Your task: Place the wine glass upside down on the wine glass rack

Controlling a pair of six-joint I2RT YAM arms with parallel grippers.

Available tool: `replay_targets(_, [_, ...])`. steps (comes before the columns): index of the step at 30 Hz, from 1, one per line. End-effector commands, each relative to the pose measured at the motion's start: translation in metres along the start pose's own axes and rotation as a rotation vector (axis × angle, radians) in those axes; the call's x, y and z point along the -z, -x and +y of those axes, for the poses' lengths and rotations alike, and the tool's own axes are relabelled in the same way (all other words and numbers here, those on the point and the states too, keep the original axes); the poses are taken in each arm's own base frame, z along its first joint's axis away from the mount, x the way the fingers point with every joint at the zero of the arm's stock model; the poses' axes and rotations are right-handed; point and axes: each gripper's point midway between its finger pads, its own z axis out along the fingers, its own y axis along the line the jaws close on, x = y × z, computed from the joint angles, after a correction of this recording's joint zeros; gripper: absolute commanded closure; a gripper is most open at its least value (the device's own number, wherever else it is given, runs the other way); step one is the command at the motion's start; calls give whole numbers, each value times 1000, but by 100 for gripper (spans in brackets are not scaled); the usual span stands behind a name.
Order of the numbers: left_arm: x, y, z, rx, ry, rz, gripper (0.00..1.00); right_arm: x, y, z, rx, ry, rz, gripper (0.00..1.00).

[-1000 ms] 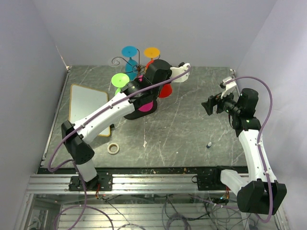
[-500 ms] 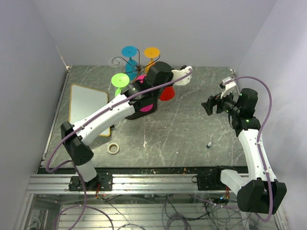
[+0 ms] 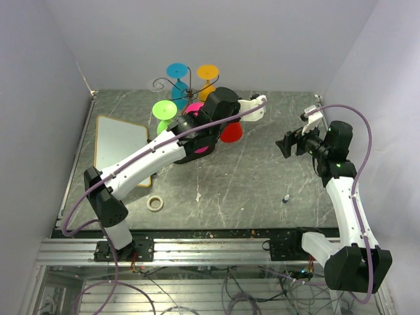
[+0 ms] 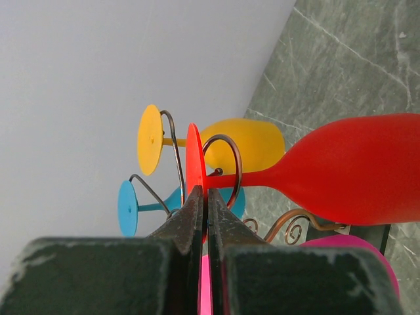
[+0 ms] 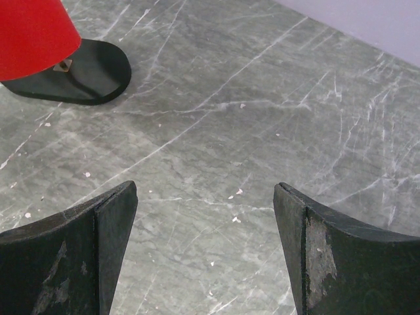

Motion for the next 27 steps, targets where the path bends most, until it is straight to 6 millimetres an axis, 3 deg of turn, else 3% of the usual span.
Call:
replay_targets(1, [2,15,5,24,8,-37,92,-1,-2,-4,14,-15,-3,16])
replay_targets(13, [-6,21,-6,17,-11,-38,91,0,-2,-3,17,-14,-4,15])
replay_targets(27, [-14,21,-7,7,9,-18,91,1,-2,-4,21,-23,-6,15])
